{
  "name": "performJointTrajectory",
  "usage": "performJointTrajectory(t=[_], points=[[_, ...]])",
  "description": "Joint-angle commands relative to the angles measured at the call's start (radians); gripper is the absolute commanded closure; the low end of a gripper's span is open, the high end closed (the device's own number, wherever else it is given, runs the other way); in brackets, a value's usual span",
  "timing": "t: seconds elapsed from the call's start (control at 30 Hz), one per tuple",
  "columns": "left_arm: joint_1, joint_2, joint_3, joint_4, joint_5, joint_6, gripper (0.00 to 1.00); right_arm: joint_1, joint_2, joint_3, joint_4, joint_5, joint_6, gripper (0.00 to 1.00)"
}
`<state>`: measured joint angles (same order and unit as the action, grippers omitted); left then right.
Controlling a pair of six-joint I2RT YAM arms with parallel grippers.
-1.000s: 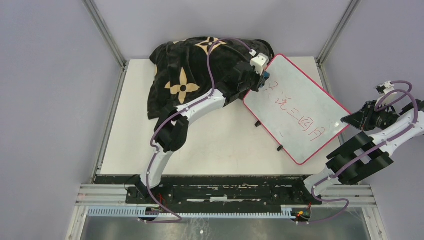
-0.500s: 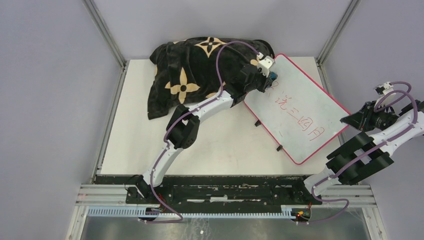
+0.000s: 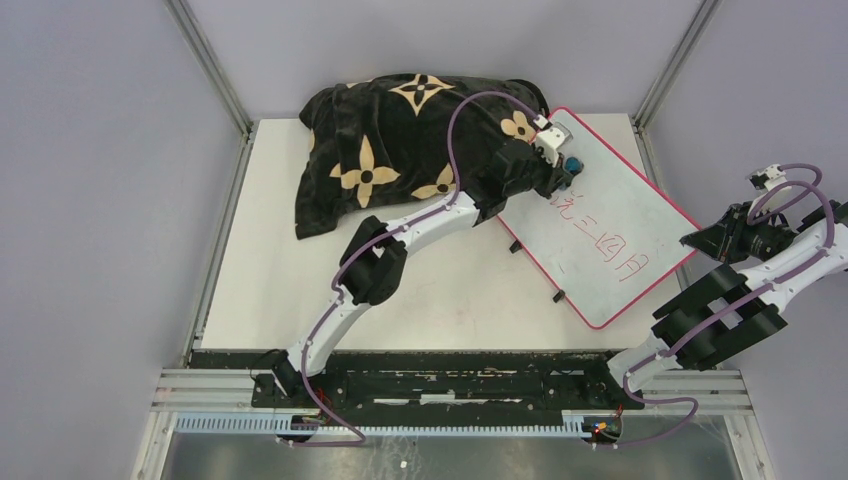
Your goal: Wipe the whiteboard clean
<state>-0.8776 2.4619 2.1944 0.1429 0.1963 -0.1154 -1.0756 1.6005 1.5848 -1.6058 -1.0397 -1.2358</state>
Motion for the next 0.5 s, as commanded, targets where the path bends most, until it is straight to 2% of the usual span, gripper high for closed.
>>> performJointTrajectory(t=[0.0,0.13,0.47], points=[[-0.055,-0.011,0.045,0.042,0.092,-0.058,0.97,-0.004,-0.015,-0.019,-0.157,0.045,-0.080,0.99],[-0.047,-0.009,0.042,0.016,0.042,-0.029,0.97,-0.004,-0.021,-0.016,-0.156,0.046,-0.076,0.99],[0.056,0.027,0.034,-0.046,-0.066,-0.031,0.97,-0.003,-0.032,-0.014,-0.157,0.046,-0.075,1.00]])
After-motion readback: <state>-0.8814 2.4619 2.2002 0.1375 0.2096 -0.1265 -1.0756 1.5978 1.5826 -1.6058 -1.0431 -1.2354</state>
